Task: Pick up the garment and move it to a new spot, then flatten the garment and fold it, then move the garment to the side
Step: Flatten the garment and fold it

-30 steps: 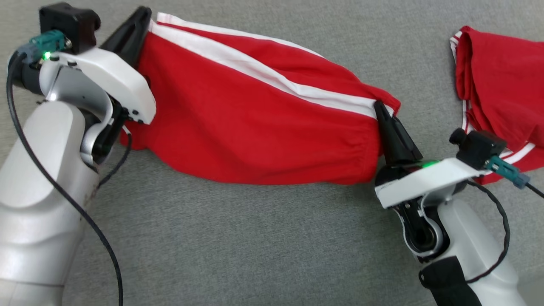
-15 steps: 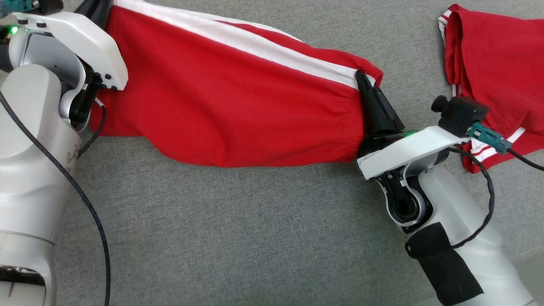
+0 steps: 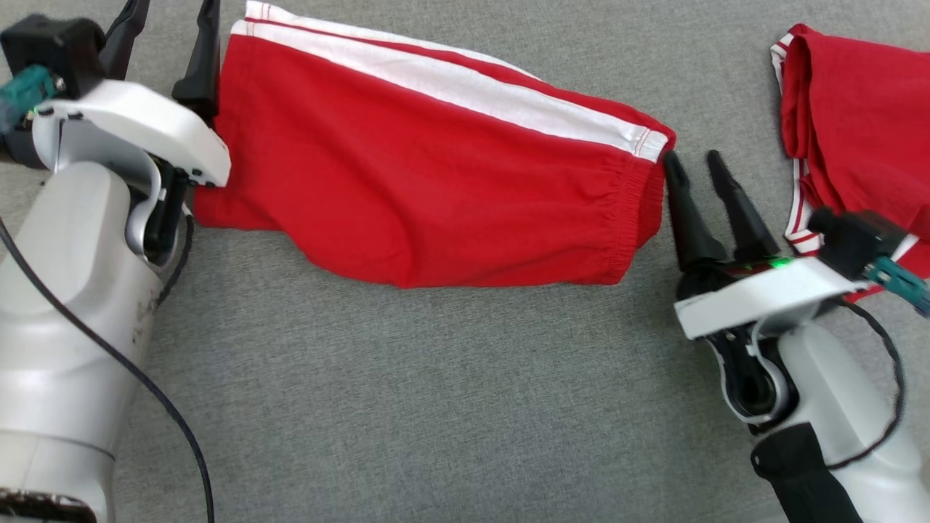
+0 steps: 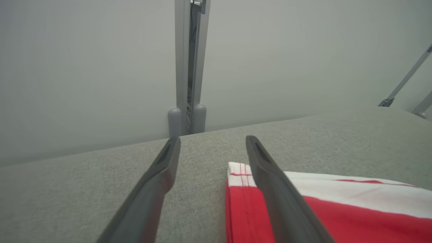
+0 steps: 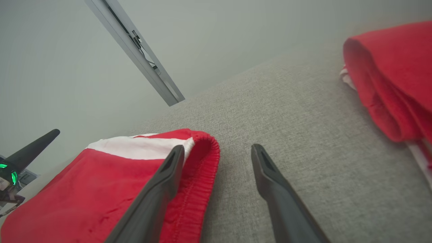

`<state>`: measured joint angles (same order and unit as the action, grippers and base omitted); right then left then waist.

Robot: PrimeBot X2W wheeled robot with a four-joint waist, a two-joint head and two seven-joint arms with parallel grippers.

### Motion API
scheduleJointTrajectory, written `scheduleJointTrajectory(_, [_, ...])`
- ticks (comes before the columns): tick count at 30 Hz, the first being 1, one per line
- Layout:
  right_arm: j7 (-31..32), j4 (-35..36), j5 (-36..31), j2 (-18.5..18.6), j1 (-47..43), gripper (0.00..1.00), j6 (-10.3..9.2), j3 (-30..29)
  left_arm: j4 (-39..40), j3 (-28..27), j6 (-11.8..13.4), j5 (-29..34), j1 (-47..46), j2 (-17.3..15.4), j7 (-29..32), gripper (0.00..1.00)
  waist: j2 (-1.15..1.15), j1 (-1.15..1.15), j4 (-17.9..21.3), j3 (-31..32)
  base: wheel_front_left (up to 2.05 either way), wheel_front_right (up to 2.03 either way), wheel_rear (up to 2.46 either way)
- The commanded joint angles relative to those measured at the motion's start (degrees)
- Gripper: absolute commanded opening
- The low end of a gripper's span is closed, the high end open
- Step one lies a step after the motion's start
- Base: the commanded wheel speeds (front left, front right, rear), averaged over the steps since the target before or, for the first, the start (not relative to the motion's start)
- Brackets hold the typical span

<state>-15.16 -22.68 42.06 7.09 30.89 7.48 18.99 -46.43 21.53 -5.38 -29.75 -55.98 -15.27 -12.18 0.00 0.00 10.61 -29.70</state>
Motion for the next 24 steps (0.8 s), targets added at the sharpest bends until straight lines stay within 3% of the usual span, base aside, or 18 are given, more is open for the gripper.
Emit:
scheduleJointTrajectory(1, [-0.05,2.58,-2.21,-0.14,-1.86,1.0,0.04,-1.85,2.56,-0.7,1.02,0.33,2.19,-0.26,-1.3,1.0,0.0,0.0,-0.66,0.69,0.0,0.0,0.0])
scheduleJointTrajectory(12, [-0.07,18.07,-22.2,-1.24,-13.31,1.0,0.03,-13.74,31.84,-5.94,10.93,3.84,22.92,-0.36,-2.85,1.0,0.0,0.0,-4.6,4.2,0.0,0.0,0.0])
scheduleJointTrajectory(24, [-0.08,20.79,-32.77,-3.6,-20.08,1.0,0.03,-18.7,47.19,-4.44,16.8,9.68,38.84,-3.84,-1.34,1.0,0.0,0.0,-5.75,8.79,0.0,0.0,0.0])
